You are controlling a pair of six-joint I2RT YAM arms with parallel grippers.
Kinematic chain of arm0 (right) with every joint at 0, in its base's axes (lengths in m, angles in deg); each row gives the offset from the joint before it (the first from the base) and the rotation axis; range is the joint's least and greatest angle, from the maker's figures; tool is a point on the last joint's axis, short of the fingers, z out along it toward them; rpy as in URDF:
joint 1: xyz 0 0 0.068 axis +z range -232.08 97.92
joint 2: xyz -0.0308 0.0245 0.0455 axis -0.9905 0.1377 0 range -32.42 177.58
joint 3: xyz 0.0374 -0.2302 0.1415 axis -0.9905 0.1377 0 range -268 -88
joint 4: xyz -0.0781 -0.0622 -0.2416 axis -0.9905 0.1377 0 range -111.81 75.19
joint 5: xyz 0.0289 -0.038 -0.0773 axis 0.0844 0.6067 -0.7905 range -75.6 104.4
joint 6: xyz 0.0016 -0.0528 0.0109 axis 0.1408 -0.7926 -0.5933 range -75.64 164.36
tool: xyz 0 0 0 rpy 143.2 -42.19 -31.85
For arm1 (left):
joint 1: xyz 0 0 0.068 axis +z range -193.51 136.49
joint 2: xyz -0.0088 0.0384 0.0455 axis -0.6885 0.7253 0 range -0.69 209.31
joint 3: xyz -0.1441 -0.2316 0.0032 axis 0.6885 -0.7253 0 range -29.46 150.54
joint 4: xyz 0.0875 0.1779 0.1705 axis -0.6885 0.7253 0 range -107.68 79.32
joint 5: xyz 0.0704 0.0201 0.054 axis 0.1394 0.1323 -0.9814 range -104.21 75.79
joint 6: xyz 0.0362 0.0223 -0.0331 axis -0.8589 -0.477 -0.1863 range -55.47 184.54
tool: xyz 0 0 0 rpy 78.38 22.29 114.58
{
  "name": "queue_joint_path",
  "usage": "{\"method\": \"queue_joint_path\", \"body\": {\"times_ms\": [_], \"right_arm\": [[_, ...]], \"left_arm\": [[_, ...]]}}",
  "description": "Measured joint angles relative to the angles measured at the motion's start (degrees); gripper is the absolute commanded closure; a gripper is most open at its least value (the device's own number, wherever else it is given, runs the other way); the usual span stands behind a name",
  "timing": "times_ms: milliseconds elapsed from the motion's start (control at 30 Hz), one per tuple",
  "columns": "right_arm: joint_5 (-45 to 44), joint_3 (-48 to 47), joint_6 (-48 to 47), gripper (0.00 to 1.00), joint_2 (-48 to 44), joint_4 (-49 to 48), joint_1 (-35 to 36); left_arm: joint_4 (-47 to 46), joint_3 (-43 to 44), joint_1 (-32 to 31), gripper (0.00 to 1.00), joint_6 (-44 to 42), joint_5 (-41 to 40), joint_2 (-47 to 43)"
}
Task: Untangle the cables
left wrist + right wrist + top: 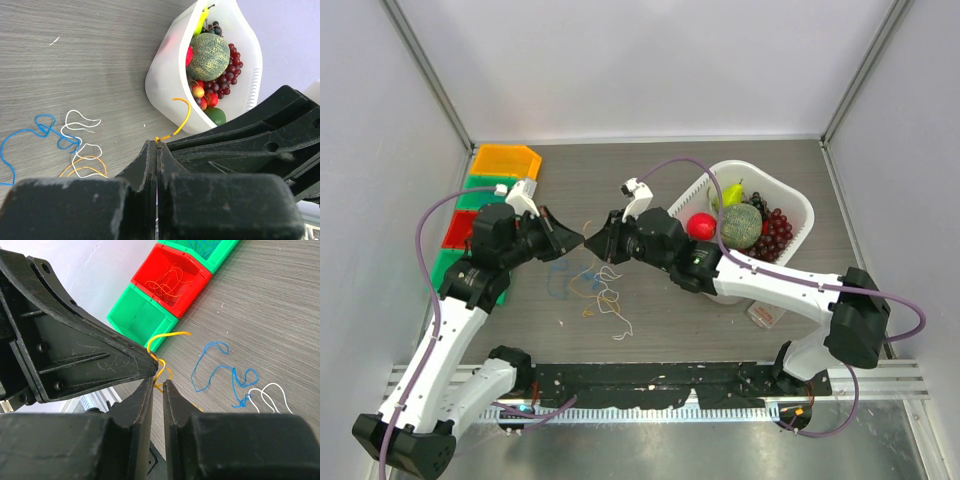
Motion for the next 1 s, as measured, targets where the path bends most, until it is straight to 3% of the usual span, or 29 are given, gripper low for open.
{"method": "queue_joint_path", "body": {"times_ms": [100, 433, 833, 1000], "right_arm": [[0.02, -0.48, -0.20, 0.81, 0.35, 0.17, 0.00], [-2.21, -2.49, -0.81, 0.99, 2.34, 2.56, 0.22], [-17.18, -1.88, -5.22, 0.99, 2.32, 4.59, -0.17], [-17.59, 3.28, -9.79, 0.98, -1.05, 3.13, -0.74]], "left_arm": [[-0.09, 0.00, 0.15, 1.00, 0.39, -0.20, 0.00], [-1.33, 0.02, 0.24, 1.00, 2.71, 1.40, 0.00], [0.74, 1.57, 0.07, 1.00, 2.80, 3.30, 0.02], [1.07, 2.14, 0.07, 1.00, 2.10, 3.30, 0.02]]}}
